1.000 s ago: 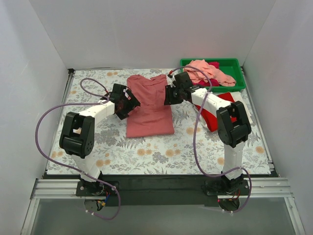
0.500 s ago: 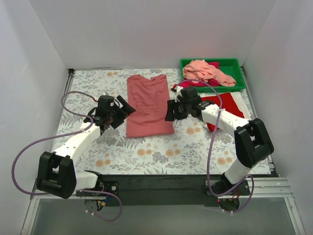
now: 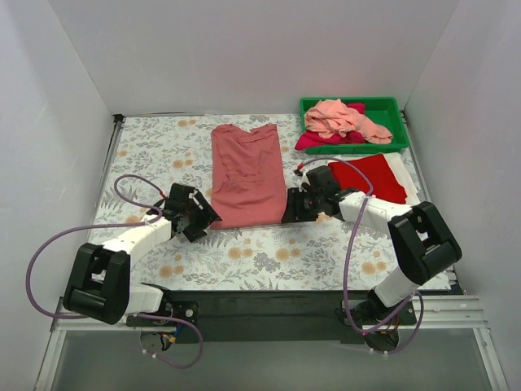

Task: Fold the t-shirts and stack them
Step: Fold the tshirt

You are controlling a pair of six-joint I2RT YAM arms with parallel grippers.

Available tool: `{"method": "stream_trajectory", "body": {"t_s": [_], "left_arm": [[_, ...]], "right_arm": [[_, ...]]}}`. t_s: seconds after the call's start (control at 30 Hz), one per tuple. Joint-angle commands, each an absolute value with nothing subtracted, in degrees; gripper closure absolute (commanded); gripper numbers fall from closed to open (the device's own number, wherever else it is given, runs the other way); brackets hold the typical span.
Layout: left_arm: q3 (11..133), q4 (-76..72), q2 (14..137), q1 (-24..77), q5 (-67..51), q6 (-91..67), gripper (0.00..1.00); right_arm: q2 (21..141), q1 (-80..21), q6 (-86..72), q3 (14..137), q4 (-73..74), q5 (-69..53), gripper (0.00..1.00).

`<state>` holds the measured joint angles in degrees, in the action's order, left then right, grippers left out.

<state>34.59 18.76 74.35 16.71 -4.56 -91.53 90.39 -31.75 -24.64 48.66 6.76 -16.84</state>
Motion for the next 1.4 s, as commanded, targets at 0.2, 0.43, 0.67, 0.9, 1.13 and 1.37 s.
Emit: {"method": "stream_trajectory", "body": {"t_s": [0.2,0.43,0.67,0.9,1.13,1.37], "left_arm": [[35.68,17.05,81.12,16.96,-2.64,-91.49,0.47],[34.46,15.56,82.62,16.96,-3.87,-91.32,0.69],[35.24,14.59,84.55,16.96,-3.51,-90.62,0.96],[35.16,15.55,82.19,16.96,-4.3,-88.77,1.0],[35.15,24.59,64.38,18.45,-4.48,-91.75,1.0],[32.35,36.45,44.78,21.18,-7.03,-97.82,1.0]], "right_arm": [[95.71,-31.55,-27.6,50.71,2.29,-15.03,0.51],[98.26,-31.46,-28.12,51.33,1.41,-13.45,0.63],[100.02,-31.46,-27.95,52.12,0.7,-12.66,0.7],[98.71,-31.55,-25.05,51.86,0.53,-12.83,0.99],[82.65,-34.97,-26.45,41.5,3.06,-10.82,0.99],[69.19,-47.01,-32.93,37.98,16.42,-0.89,0.99]]}}
